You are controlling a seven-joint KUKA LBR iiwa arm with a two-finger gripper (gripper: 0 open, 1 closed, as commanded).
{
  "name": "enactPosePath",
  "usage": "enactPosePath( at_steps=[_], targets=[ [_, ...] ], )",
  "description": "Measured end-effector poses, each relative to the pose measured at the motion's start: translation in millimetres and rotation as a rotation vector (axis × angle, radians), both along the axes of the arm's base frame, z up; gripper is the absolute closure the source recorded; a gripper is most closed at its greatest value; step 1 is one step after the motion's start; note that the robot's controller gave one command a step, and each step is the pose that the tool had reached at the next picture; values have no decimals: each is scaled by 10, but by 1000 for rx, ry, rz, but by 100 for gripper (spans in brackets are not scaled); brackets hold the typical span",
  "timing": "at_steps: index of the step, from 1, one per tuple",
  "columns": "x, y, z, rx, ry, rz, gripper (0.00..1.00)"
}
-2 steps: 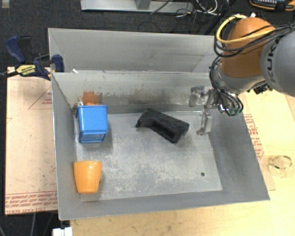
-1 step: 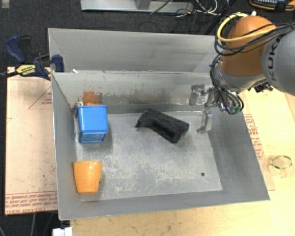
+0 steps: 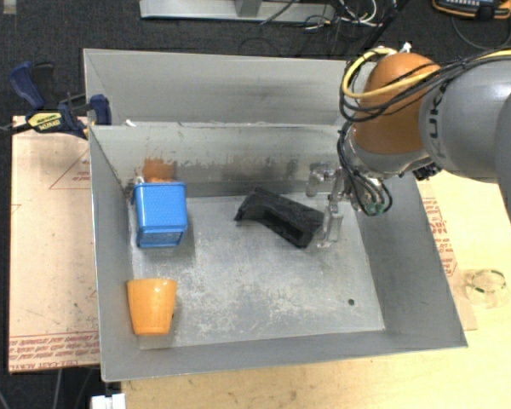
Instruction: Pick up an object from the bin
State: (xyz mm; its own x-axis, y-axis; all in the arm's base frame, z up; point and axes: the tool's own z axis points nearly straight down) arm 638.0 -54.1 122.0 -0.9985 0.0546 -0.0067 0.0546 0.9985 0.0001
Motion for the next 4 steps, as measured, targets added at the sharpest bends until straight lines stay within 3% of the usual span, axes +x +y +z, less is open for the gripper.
enactPosePath(
  at_steps=[1, 2, 3, 4],
  targets=[
    [4, 314, -196, 1, 2, 187, 100],
    [4, 315, -196, 0, 2, 187, 100],
    [-20, 314, 238, 2, 13, 192, 100],
    [-96, 151, 858, 2, 8, 189, 100]
  ],
)
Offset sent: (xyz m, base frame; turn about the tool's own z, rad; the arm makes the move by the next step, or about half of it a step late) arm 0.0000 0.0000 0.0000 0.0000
